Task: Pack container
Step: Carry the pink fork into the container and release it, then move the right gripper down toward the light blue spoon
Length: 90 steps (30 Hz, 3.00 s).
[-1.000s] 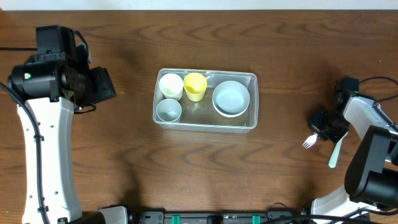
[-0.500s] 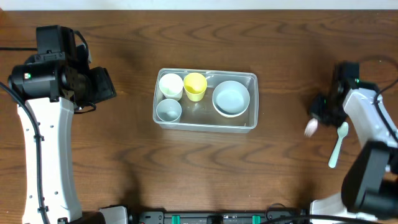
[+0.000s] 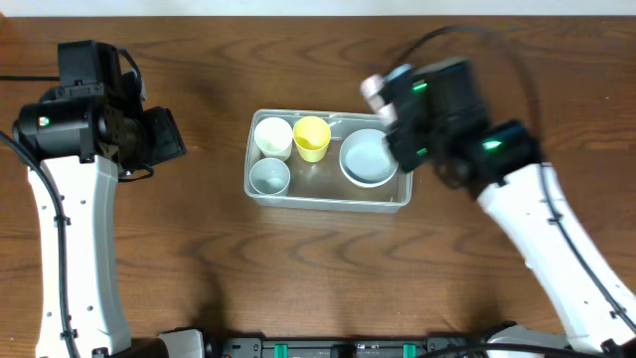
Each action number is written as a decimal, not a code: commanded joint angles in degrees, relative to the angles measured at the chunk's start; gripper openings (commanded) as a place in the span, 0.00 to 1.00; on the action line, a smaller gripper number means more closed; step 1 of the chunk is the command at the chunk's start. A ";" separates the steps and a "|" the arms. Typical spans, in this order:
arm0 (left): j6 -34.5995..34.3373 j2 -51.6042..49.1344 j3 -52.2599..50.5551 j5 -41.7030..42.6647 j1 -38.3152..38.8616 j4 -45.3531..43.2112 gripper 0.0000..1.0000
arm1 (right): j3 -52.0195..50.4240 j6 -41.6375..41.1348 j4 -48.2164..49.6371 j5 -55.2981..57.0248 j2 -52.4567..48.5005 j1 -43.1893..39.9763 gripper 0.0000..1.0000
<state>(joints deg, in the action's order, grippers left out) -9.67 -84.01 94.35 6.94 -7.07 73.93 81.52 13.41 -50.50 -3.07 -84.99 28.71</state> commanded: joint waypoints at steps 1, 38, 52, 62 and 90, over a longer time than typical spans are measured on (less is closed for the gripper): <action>-0.28 -0.22 -0.17 -0.07 -0.26 0.26 0.59 | -0.59 11.15 0.33 -0.39 -2.19 5.68 0.01; -0.28 -0.22 -0.17 -0.07 -0.26 0.42 0.59 | -0.66 19.87 -2.16 -0.17 -17.03 9.49 0.41; -0.24 -0.22 -0.17 -0.09 -0.26 0.42 0.59 | -0.02 -5.84 4.46 5.99 -11.56 5.40 0.77; -0.26 -0.22 -0.17 -0.09 -0.26 0.42 0.59 | 0.13 -29.29 -3.15 7.26 6.34 -20.98 0.99; -0.26 -0.22 -0.17 -0.09 -0.26 0.09 0.59 | -16.24 -24.94 -6.69 5.55 -18.51 -59.80 0.99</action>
<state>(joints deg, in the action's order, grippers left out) -9.67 -84.01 94.35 6.94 -7.07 73.93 65.56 -13.28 -57.58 2.90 -101.65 -32.40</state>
